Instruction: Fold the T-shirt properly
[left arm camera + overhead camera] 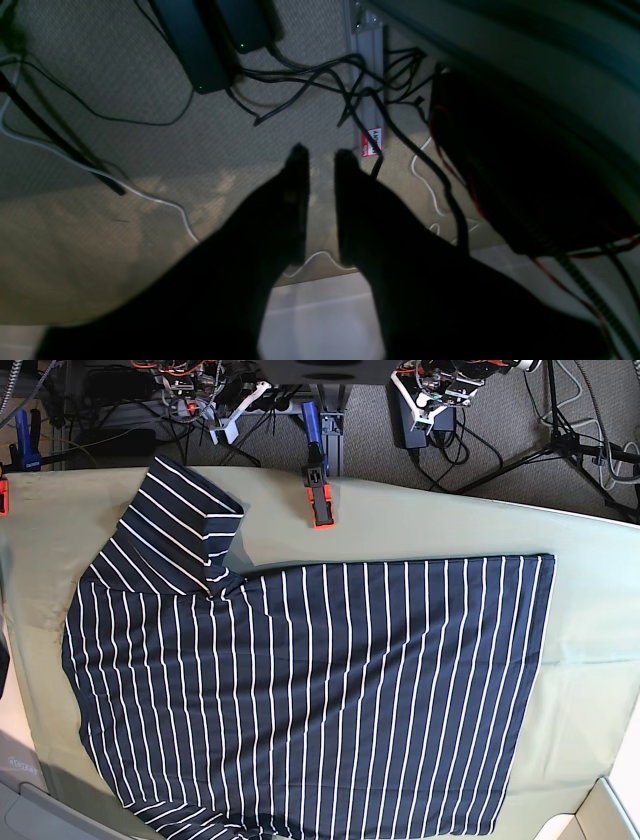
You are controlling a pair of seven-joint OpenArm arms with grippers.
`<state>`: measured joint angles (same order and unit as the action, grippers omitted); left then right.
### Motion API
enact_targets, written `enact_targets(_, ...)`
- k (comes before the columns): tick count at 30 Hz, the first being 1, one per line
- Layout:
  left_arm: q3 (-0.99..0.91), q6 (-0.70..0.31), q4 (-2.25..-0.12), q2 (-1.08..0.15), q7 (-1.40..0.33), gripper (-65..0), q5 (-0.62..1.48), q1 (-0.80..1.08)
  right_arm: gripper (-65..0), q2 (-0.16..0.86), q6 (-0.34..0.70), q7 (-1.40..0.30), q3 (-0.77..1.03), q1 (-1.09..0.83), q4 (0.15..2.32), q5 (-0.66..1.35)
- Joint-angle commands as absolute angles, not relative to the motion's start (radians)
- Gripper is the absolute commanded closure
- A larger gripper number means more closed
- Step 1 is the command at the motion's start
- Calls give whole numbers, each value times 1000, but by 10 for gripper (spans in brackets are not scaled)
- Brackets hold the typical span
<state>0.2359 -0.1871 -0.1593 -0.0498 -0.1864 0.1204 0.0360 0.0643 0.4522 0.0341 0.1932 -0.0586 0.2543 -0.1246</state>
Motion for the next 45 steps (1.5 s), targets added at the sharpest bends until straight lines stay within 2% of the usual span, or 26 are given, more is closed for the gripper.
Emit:
enact_targets(1,236,-169,-164,-51,-183,-130,129,37,0,73,407,46,196,-62,266,-124)
enact_targets(14,235,-169,-165,-57,-236,-130,199,39,0,89,411,44,196,-77,286,-124)
enact_targets(20,235,-170,-207,-111,-148,-130,225,83,0,121,415,44,196,-153,344,-124)
enact_targets(27,235,-253,-408,-193,-112,-130,303,220,0,150,461,44,190,-302,511,-118)
enact_targets(32,209,-304,-580,-235,-120,-130,362,340,0,172,491,44,144,-421,674,-26)
enact_targets(36,112,-309,-728,-239,-138,-130,385,439,0,197,491,41,120,-525,830,26)
enact_targets(39,28,-381,-857,-239,-178,-130,409,509,0,222,492,13,118,-602,956,119)
enact_targets(44,-99,-440,-1092,-256,-292,-130,593,608,0,285,492,-64,118,-710,1185,257)
enact_targets(45,-123,-442,-1142,-259,-313,-130,620,626,-28,300,492,-79,118,-729,1231,275)
